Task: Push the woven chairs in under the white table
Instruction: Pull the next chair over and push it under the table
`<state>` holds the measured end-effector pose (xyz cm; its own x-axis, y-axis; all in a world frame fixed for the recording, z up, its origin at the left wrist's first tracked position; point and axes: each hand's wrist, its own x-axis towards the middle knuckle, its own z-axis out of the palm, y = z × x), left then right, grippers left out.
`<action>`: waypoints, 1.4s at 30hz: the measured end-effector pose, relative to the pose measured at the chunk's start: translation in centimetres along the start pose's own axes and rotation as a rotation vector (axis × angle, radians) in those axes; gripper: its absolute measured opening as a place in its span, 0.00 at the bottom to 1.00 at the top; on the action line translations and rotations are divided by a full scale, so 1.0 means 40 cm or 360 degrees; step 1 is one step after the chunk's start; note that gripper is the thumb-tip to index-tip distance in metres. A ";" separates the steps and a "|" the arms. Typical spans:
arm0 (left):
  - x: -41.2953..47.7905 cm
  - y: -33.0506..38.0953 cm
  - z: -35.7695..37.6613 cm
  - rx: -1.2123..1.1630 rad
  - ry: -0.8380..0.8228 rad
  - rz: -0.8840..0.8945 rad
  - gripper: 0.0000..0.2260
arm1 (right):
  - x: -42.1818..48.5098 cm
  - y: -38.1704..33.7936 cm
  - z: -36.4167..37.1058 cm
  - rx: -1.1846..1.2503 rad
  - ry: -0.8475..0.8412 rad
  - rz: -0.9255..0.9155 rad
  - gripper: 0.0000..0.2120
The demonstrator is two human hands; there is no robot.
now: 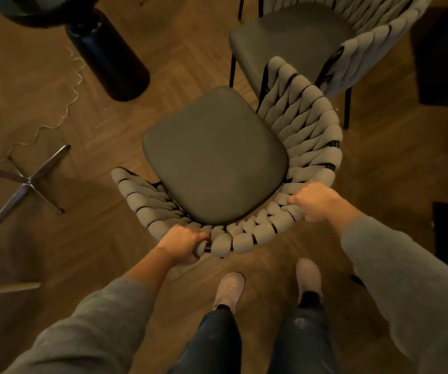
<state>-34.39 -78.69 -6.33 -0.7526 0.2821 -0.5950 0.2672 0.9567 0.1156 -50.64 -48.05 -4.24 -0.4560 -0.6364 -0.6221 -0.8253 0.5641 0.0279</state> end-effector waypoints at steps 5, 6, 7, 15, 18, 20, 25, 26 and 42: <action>-0.098 -0.089 0.075 0.0103 -0.0001 0.0198 0.16 | -0.024 -0.181 0.063 0.0128 -0.0008 0.0139 0.17; -0.116 -0.104 0.088 0.0127 -0.0010 0.0215 0.17 | -0.033 -0.217 0.070 0.0161 -0.0013 0.0162 0.16; -0.132 -0.116 0.099 0.0147 -0.0027 0.0229 0.17 | -0.043 -0.253 0.073 0.0203 -0.0020 0.0195 0.16; -0.257 -0.118 0.161 0.0284 -0.0111 0.0253 0.19 | -0.157 -0.487 0.113 0.0374 -0.0008 0.0372 0.15; -0.311 -0.084 0.212 0.0317 -0.0097 0.0193 0.21 | -0.198 -0.557 0.129 0.0369 -0.0021 0.0454 0.15; -0.358 -0.065 0.247 0.0394 -0.0093 0.0138 0.23 | -0.223 -0.616 0.145 0.0372 -0.0062 0.0473 0.16; -0.463 0.000 0.320 0.0338 -0.0057 0.0191 0.29 | -0.295 -0.771 0.180 0.0447 -0.0056 0.0533 0.15; -0.475 0.023 0.330 0.0318 -0.0058 0.0181 0.29 | -0.307 -0.795 0.185 0.0469 -0.0058 0.0549 0.15; -0.529 0.077 0.354 0.0773 -0.0398 0.0653 0.22 | -0.485 -0.990 0.337 0.0969 -0.0067 0.0455 0.23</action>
<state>-9.13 -82.73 -4.66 -0.3867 0.5342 -0.7517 0.7848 0.6187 0.0359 -4.64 -50.94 -3.82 -0.6049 -0.4040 -0.6862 -0.3336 0.9110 -0.2424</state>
